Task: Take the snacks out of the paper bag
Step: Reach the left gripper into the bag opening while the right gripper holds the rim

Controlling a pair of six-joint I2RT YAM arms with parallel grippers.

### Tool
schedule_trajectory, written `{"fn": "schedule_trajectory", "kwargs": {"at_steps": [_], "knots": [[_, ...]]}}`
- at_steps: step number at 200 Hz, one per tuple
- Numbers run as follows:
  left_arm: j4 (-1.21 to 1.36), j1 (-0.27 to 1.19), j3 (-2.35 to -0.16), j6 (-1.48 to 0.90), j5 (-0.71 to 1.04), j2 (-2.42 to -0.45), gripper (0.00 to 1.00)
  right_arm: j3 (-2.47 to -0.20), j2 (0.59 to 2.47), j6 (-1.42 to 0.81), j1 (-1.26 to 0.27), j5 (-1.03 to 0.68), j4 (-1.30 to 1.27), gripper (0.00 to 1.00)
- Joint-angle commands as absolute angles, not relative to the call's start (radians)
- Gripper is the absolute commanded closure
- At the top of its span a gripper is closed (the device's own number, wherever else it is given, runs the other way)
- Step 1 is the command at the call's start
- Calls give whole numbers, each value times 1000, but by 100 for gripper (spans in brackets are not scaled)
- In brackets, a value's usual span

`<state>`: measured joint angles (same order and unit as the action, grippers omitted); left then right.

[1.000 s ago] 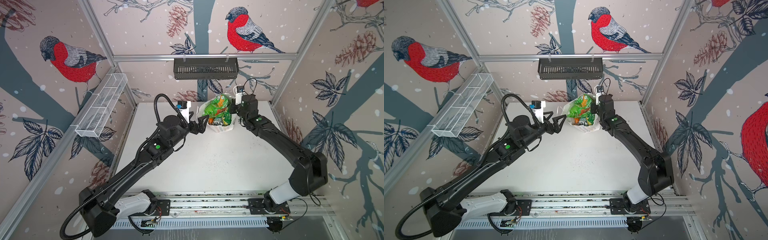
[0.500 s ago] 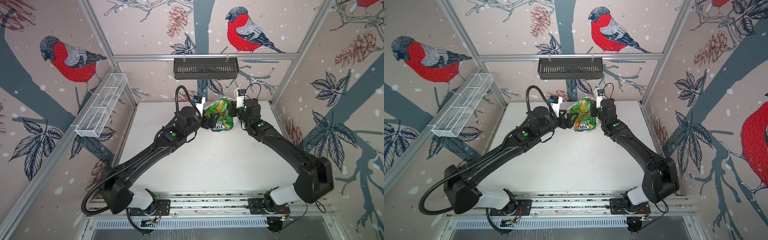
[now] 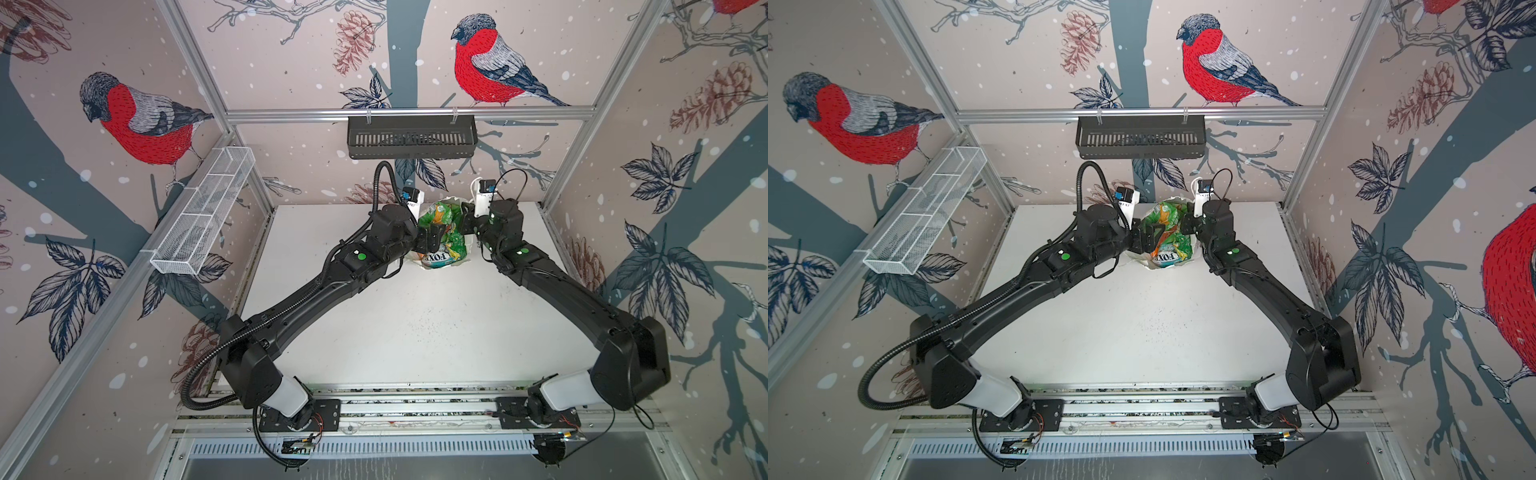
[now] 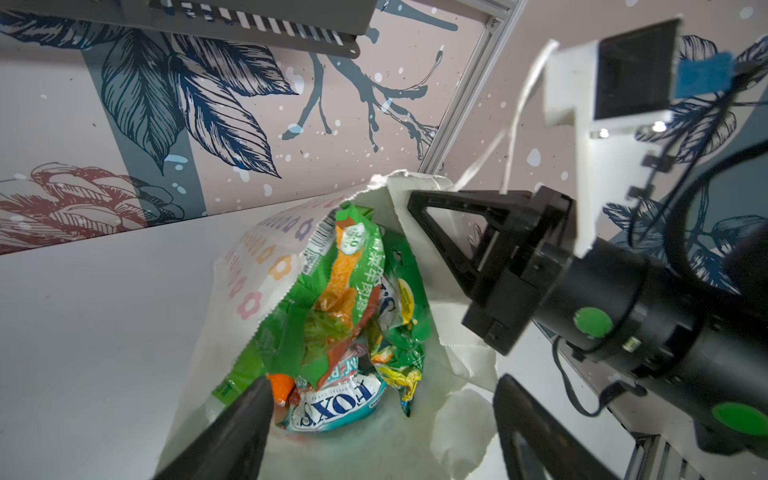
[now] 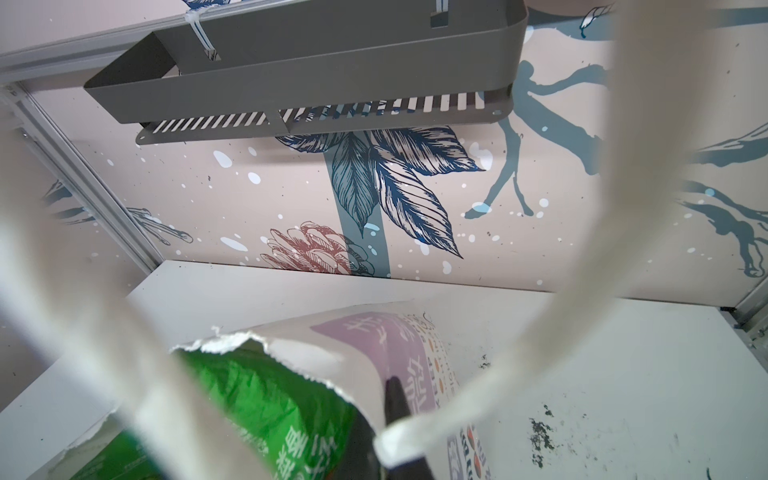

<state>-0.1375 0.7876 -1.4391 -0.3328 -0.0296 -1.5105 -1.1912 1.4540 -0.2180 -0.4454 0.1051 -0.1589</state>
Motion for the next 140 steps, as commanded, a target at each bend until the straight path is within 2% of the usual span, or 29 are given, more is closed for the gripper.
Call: {"fn": "schedule_trajectory", "kwargs": {"at_steps": [1,34,86,140], "knots": [[-159,798,-1440,-305,-55,-1502,16,-1210,1452,-261,-448,79,-265,100],[-314,797,-1545,-316,-175,-1577,16,-1194,1430,-279,-452,60,-280,100],[-340,767,-1559,-341,-171,-1619,21,-1183,1423,-288,-454,54,-287,100],[-332,724,-1589,-401,5,-1657,24,-1190,1437,-299,-453,34,-286,100]]}}
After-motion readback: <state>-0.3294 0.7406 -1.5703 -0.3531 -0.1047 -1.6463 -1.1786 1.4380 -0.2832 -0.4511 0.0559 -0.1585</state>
